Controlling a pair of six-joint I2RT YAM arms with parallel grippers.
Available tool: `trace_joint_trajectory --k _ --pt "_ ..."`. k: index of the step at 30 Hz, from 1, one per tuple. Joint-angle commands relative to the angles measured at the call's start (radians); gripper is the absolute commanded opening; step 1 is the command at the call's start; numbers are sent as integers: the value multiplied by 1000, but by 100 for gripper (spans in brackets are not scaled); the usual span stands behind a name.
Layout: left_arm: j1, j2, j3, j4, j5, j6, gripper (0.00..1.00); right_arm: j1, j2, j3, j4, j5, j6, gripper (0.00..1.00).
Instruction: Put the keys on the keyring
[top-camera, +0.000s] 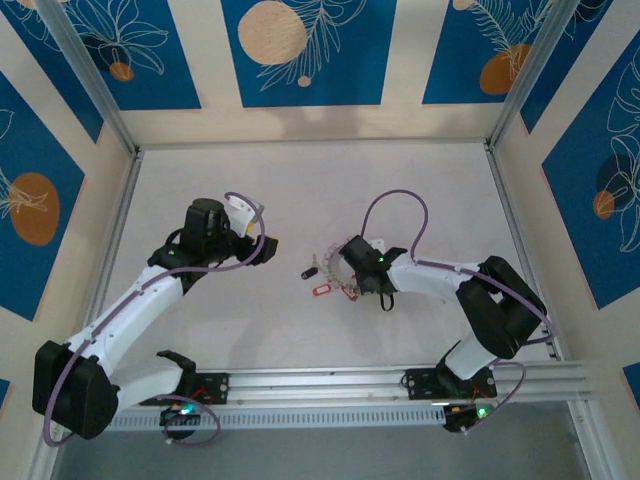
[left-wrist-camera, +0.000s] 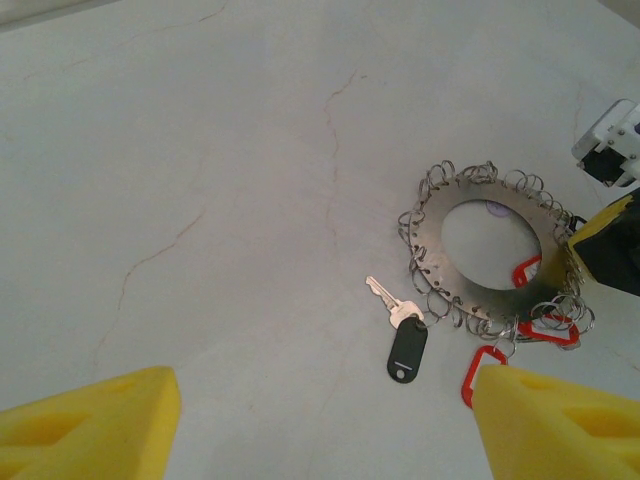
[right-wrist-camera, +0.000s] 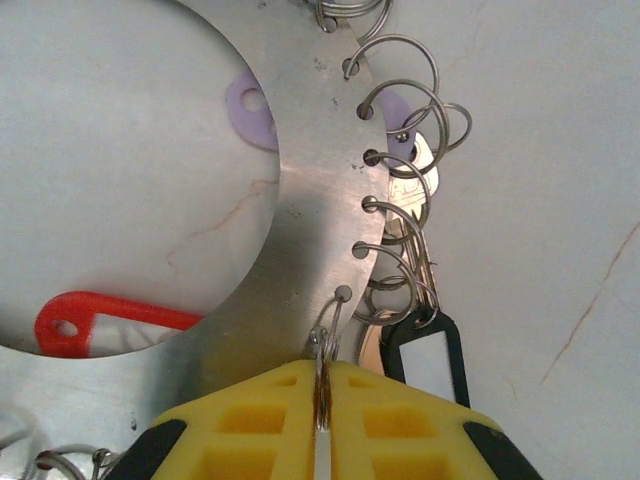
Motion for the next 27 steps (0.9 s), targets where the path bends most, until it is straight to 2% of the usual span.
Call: trace_joint_trajectory --k 1,18,21,27 --pt "9 -13 -7 2 4 22 77 -6 0 -11 29 -26 -9 13" --pt "9 -7 -6 1 7 18 77 -34 5 -41 62 -38 -3 17" --pt "8 -7 -6 1 7 18 77 -37 8 -46 73 -40 -5 15" --pt "9 -9 -7 14 35 22 77 -42 -3 -39 68 -27 -9 4"
